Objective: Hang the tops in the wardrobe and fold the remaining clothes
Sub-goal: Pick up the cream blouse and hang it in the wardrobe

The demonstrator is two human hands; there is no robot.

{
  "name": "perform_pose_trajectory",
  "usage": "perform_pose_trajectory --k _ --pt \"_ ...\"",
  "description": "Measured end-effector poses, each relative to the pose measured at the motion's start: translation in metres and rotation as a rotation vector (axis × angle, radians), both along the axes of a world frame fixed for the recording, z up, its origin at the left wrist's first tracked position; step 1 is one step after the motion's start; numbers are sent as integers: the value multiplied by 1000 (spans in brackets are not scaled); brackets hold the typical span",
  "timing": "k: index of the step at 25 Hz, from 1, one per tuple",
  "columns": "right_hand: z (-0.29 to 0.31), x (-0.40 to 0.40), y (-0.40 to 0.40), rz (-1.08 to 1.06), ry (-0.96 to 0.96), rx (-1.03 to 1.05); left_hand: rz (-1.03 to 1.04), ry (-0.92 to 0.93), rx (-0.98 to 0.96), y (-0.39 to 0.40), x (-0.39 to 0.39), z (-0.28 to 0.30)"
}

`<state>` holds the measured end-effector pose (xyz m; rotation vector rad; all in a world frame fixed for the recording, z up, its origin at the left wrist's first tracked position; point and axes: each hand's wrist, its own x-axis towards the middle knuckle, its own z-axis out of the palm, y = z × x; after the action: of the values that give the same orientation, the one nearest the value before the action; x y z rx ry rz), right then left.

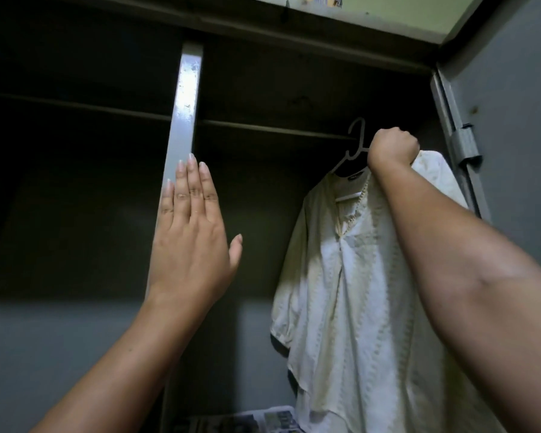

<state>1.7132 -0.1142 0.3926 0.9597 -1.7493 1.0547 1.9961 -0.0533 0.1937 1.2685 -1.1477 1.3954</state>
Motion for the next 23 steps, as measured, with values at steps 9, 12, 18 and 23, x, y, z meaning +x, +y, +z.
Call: perform_pose_trajectory --k 9,12,18,23 --pt "-5 -10 -21 -45 93 70 -13 4 8 -2 0 -1" --pt "-21 -12 -23 -87 195 -21 -27 15 13 0 -1 -1" --pt "-150 9 -54 -232 308 239 -88 21 70 6 -1 -10" --pt "-294 23 -29 132 -117 1229 -203 -17 222 22 14 -42"
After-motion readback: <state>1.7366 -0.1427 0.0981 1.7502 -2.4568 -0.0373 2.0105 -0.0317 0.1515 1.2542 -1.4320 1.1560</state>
